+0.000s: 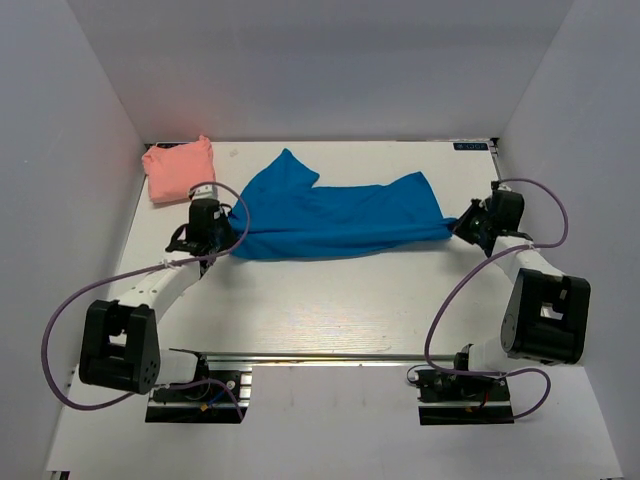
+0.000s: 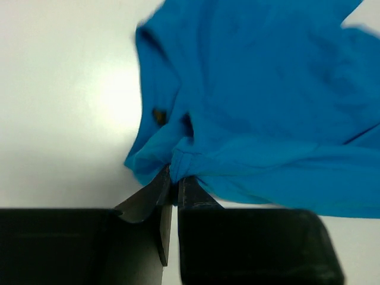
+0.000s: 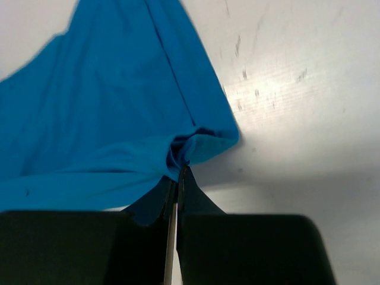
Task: Fold and stack the t-shirts
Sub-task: Fold the flattened tshirt in 1/3 of the way
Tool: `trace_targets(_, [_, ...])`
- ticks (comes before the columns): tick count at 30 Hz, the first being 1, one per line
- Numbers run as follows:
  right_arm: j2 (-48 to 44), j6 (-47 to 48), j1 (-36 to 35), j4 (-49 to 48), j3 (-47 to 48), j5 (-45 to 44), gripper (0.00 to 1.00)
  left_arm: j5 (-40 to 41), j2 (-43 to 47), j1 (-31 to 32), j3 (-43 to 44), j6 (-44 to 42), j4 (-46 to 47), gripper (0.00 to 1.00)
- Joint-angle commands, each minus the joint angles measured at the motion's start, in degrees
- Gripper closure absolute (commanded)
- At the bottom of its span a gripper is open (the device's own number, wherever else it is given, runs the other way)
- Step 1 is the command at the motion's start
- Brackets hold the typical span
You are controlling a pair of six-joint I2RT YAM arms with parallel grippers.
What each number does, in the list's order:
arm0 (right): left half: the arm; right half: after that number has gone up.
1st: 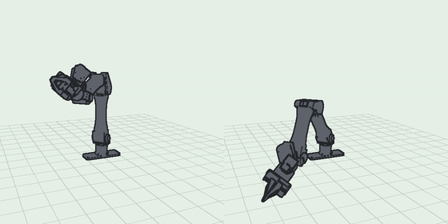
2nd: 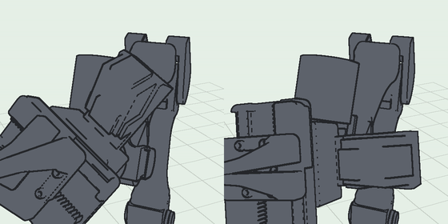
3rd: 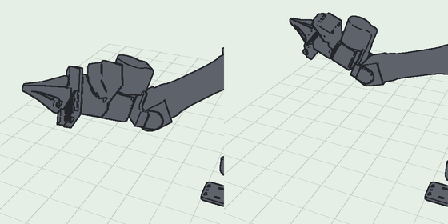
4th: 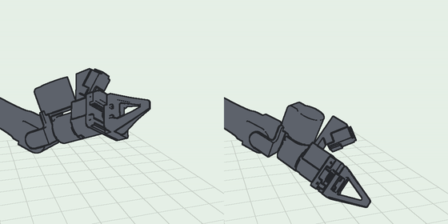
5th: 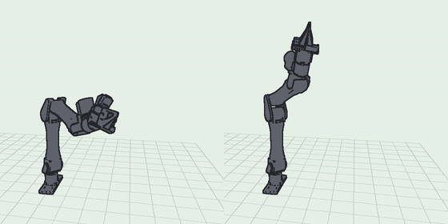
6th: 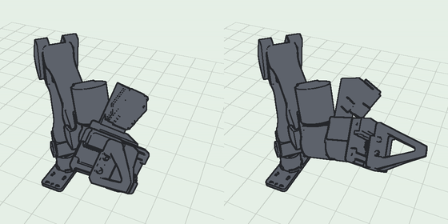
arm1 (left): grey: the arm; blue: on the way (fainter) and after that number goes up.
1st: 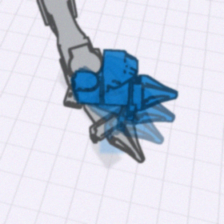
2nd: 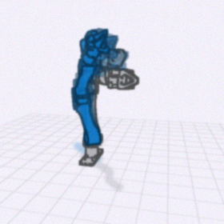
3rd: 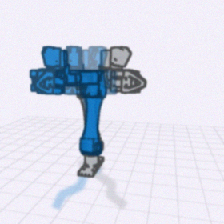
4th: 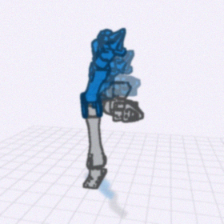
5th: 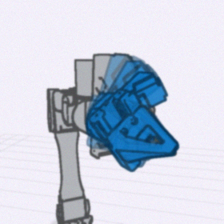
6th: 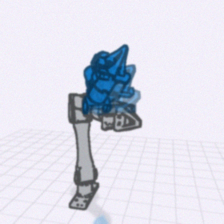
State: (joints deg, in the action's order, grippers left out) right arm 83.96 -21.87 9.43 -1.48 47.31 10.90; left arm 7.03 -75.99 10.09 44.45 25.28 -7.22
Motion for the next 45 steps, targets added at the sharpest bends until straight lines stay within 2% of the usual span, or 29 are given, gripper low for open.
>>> trace_targets(1, [-3.0, -1.8, 0.8, -4.3, -2.6, 0.0, 1.0, -1.4, 4.4, -0.4, -4.7, 4.7, 0.6, 1.0])
trace_targets(7, [-6.3, -2.8, 0.9, 0.8, -7.6, -3.1, 1.0, -3.9, 10.4, -0.4, -14.5, 8.5, -3.3, 1.0])
trace_targets(11, [-9.4, -4.8, 0.9, 4.6, -9.6, -6.8, 1.0, 0.1, 16.9, -0.4, -18.2, 11.1, -7.4, 1.0])
trace_targets(16, [-10.9, -7.1, 1.1, 11.0, -11.4, -9.7, 1.0, 0.1, 22.4, -0.4, -21.7, 11.8, -9.7, 1.0])
trace_targets(19, [-11.1, -8.1, 0.9, 14.1, -14.0, -9.9, 0.94, -3.0, 22.4, -0.4, -22.8, 11.8, -11.0, 1.0])
trace_targets(21, [-11.1, -9.5, 1.0, 16.0, -15.7, -10.6, 0.94, -3.9, 22.4, -0.4, -22.8, 12.5, -12.1, 1.0])
trace_targets(22, [-11.5, -10.7, 0.9, 17.5, -16.9, -13.2, 0.93, -4.0, 22.4, -0.4, -22.8, 12.5, -13.2, 1.0])
trace_targets(25, [-11.6, -13.0, 1.0, 20.9, -18.0, -16.4, 0.76, -3.3, 22.4, -0.4, -22.8, 13.0, -18.2, 0.99])
trace_targets(26, [-11.8, -13.5, 1.1, 21.5, -18.2, -16.9, 0.69, -2.6, 23.1, -0.4, -22.8, 14.0, -19.9, 0.94])
trace_targets(27, [-12.4, -13.7, 1.1, 21.9, -18.3, -17.2, 0.62, -2.1, 24.1, -0.4, -22.3, 15.1, -23.0, 0.83])
trace_targets(28, [-12.8, -14.8, 1.1, 24.0, -18.0, -19.1, 0.47, -0.5, 24.7, -0.4, -21.8, 16.1, -24.9, 0.69])
trace_targets(29, [-14.2, -15.0, 1.1, 24.9, -17.8, -19.9, 0.2, 0.2, 25.4, -0.4, -20.6, 16.9, -26.8, 0.54])
trace_targets(30, [-14.5, -16.0, 1.1, 26.5, -17.1, -20.6, 0.11, 1.7, 26.8, -0.4, -19.9, 18.2, -30.1, 0.29])
trace_targets(31, [-15.1, -16.2, 1.1, 27.6, -16.6, -22.7, 0.1, 2.9, 27.4, -0.4, -19.1, 19.3, -31.9, 0.17])
trace_targets(32, [-16.3, -16.1, 1.1, 28.8, -15.7, -24.2, 0.1, 3.6, 28.0, -0.4, -17.9, 20.3, -33.0, 0.0])
trace_targets(37, [-22.0, -13.0, 0.9, 32.3, -10.8, -26.4, 0.1, 7.6, 28.5, -0.4, -11.0, 23.5, -37.2, 0.0])
trace_targets(41, [-26.0, -9.7, 0.9, 23.8, -10.5, -12.7, 0.1, 8.8, 25.7, -0.4, -5.1, 19.9, -32.5, 0.0])
trace_targets(44, [-24.0, -7.7, 0.3, 16.3, -9.0, -2.2, 0.1, 4.2, 20.3, -0.4, -2.0, 16.0, -24.3, 0.0])
trace_targets(45, [-23.2, -6.9, -0.1, 14.4, -6.2, -1.4, 0.1, 1.0, 18.3, -0.4, -1.1, 15.0, -21.9, 0.0])
